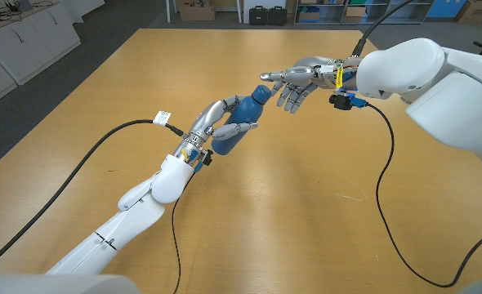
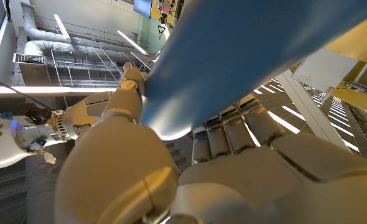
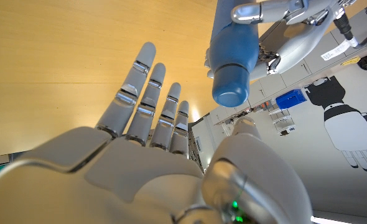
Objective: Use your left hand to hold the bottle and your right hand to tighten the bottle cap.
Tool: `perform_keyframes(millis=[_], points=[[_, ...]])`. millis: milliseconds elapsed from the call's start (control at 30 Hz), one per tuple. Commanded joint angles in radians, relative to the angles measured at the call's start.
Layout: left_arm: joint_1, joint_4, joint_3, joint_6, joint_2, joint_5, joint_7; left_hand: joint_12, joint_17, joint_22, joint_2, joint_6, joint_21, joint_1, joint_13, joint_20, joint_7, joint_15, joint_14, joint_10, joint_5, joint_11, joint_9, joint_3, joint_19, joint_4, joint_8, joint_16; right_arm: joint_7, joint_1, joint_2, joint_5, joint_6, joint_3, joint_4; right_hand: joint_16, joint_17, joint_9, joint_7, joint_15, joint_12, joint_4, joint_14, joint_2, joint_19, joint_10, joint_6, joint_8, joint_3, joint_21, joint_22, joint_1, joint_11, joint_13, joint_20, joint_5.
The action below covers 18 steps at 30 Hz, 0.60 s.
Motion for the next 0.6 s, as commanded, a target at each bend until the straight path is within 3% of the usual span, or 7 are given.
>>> perform_keyframes(millis=[33,67,133,233,333,400,600], points=[[-0.032,0.068,0.004,-0.074,0.002,-0.184,-0.093,0.003,0.005,0.004,0.199,0.169,-0.002,0.143,0.006,-0.094,-0.16,-0.151,0.004,0.088,0.004,-0.086,0.005,0.081,-0.003,0.071,0.0,-0.001,-0.177,-0.257,-0.085,0.108,0.377,0.221,0.074,-0.042,0.005,-0.004,-0.02,0.014,-0.007,-0.051,-0.095,-0.004,-0.083,-0.072,-0.033,0.001,0.017,-0.041,0.005,0.073,-0.026,-0.003,0.065,0.016],[-0.038,0.073,0.006,-0.08,0.004,-0.204,-0.11,0.003,0.005,0.004,0.199,0.169,-0.002,0.143,0.006,-0.094,-0.159,-0.151,0.004,0.088,0.004,-0.086,0.005,0.081,-0.002,0.071,0.0,-0.001,-0.187,-0.285,-0.092,0.105,0.436,0.241,0.092,-0.051,0.004,-0.007,-0.033,0.008,-0.007,-0.067,-0.114,-0.007,-0.096,-0.086,-0.04,0.003,0.024,-0.049,0.005,0.099,-0.046,-0.006,0.073,0.022],[-0.048,0.083,0.01,-0.091,0.009,-0.237,-0.141,0.002,0.005,0.004,0.199,0.169,-0.002,0.143,0.006,-0.094,-0.159,-0.151,0.004,0.087,0.004,-0.086,0.005,0.081,-0.003,0.071,0.0,-0.001,-0.201,-0.304,-0.117,0.093,0.507,0.249,0.111,-0.053,0.002,-0.009,-0.047,0.001,-0.004,-0.088,-0.116,-0.005,-0.103,-0.09,-0.039,0.006,0.037,-0.055,0.005,0.138,-0.046,-0.01,0.079,0.03],[-0.068,0.102,0.02,-0.112,0.016,-0.295,-0.196,0.002,0.005,0.004,0.199,0.17,-0.002,0.144,0.006,-0.094,-0.16,-0.151,0.004,0.087,0.004,-0.086,0.005,0.081,-0.003,0.071,0.0,-0.002,-0.212,-0.277,-0.176,0.046,0.565,0.213,0.116,-0.06,-0.003,-0.014,-0.084,-0.021,0.006,-0.114,-0.125,-0.008,-0.112,-0.082,-0.022,0.016,0.056,-0.064,0.005,0.204,-0.067,-0.018,0.073,0.045],[-0.087,0.119,0.029,-0.129,0.022,-0.345,-0.249,0.002,0.005,0.004,0.198,0.17,-0.002,0.143,0.006,-0.094,-0.159,-0.151,0.004,0.088,0.004,-0.085,0.005,0.081,-0.002,0.071,0.0,-0.002,-0.189,-0.215,-0.221,0.006,0.597,0.156,0.117,-0.065,-0.009,-0.018,-0.118,-0.046,0.015,-0.115,-0.127,-0.01,-0.114,-0.065,-0.006,0.023,0.069,-0.069,0.005,0.241,-0.103,-0.027,0.068,0.057],[-0.092,0.123,0.031,-0.131,0.024,-0.357,-0.265,0.001,0.005,0.003,0.198,0.169,-0.002,0.144,0.006,-0.094,-0.158,-0.15,0.004,0.088,0.004,-0.086,0.005,0.081,-0.003,0.071,0.0,-0.002,-0.16,-0.168,-0.235,-0.016,0.609,0.116,0.118,-0.066,-0.01,-0.019,-0.13,-0.053,0.017,-0.116,-0.128,-0.01,-0.115,-0.062,-0.001,0.024,0.072,-0.07,0.005,0.25,-0.108,-0.029,0.065,0.059],[-0.094,0.125,0.029,-0.132,0.026,-0.375,-0.287,0.002,0.006,0.003,0.198,0.17,-0.002,0.142,0.006,-0.093,-0.157,-0.149,0.006,0.09,0.004,-0.083,0.005,0.081,-0.003,0.073,0.0,-0.001,-0.069,-0.051,-0.23,-0.093,0.586,0.009,0.111,-0.064,-0.017,-0.026,-0.165,-0.093,0.023,-0.12,-0.116,-0.001,-0.114,-0.046,0.021,0.03,0.098,-0.076,0.004,0.314,-0.14,-0.044,0.057,0.08]])
